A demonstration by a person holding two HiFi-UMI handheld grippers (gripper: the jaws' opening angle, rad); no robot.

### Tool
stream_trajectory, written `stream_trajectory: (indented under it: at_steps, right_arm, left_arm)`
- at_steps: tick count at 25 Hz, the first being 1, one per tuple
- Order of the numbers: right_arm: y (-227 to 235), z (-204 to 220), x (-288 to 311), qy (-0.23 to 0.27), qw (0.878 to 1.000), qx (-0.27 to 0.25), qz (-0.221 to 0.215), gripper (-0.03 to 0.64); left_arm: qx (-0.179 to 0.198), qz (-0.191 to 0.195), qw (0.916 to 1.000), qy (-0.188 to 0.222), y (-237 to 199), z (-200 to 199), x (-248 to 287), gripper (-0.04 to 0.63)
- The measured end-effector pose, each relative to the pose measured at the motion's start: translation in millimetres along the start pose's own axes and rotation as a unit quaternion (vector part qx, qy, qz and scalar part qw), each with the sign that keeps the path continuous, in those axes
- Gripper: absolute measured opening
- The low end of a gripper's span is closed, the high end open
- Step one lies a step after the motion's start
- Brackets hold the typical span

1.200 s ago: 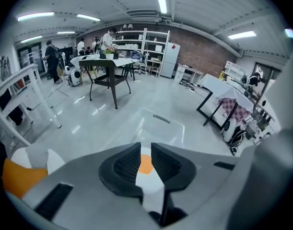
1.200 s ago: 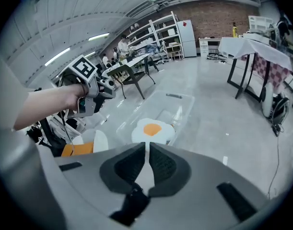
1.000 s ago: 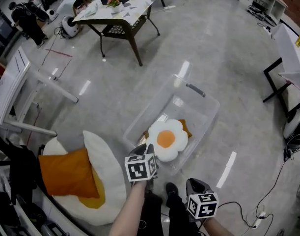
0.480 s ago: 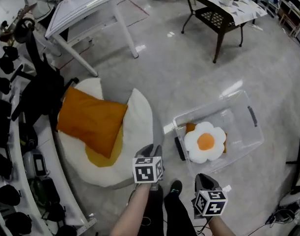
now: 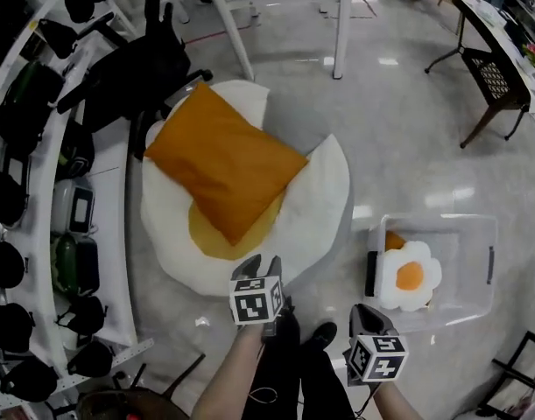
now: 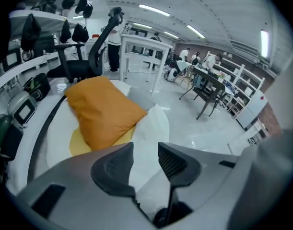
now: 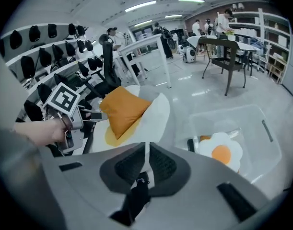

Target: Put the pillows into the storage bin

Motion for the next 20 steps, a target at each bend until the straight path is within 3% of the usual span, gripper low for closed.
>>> stream_trajectory:
  at_steps: [9,20]
  right_arm:
    - [-104,-57,97,-0.041,0.993,-0.107,-0.031,0.026]
    - [-191,-87,208,-0.083,0.975,-0.192,-0.076,0.026]
  left_arm:
    - [-0.084,-0.038,0.9956,-0.019,-141,14,27,0.155]
    - [-0.132,-0.033,0.9895,-0.048,-217,44,100,0.183]
Point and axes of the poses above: the fingertips, and each gripper's own axes: x forward along the fingers, y to its right, z out of its underside, the point moved 2 cm from there along -x, backward along the fingers, and after that the axes turned 9 degrees about -y, right-handed, at the moved point
